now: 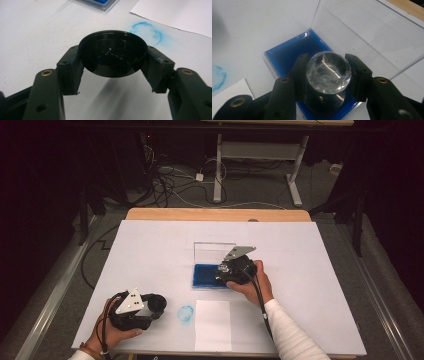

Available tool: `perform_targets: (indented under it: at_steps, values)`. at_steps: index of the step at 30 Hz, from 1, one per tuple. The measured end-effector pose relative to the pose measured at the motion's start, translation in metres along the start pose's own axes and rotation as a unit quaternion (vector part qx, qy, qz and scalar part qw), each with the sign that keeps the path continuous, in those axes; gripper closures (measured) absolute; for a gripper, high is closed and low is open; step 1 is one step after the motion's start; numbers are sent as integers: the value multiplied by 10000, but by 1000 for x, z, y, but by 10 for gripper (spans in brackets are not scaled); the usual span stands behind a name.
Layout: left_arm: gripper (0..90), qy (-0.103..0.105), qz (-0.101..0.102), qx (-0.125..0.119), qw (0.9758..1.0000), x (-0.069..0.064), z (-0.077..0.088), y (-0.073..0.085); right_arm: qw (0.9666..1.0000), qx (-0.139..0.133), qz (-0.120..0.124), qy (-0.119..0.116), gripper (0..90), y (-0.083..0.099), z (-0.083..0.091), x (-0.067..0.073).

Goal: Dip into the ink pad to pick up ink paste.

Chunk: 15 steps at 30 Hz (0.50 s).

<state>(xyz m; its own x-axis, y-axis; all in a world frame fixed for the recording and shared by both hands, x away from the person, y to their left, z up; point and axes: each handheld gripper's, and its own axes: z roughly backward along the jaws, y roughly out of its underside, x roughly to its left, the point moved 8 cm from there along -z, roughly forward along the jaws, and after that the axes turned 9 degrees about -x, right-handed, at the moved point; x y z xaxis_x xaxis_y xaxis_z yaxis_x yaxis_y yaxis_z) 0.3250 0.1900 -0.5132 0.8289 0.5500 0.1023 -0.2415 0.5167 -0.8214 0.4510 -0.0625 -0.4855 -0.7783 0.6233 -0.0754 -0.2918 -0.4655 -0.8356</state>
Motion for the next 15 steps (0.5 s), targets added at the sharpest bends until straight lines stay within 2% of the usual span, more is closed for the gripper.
perform_targets:
  at_steps: [8, 10, 15]
  values:
    - [365, -38, -1, -21, 10000, -1, 1, -1, 9999, -29, -158, -57, 571, 2, 1, -3]
    - [365, -35, 7, -32, 10000, -1, 1, -1, 9999, -23, -136, -67, 570, 2, 1, -4]
    - [365, -24, -2, -14, 10000, -1, 1, -1, 10000, 36, 13, 78, 570, 2, 1, 1]
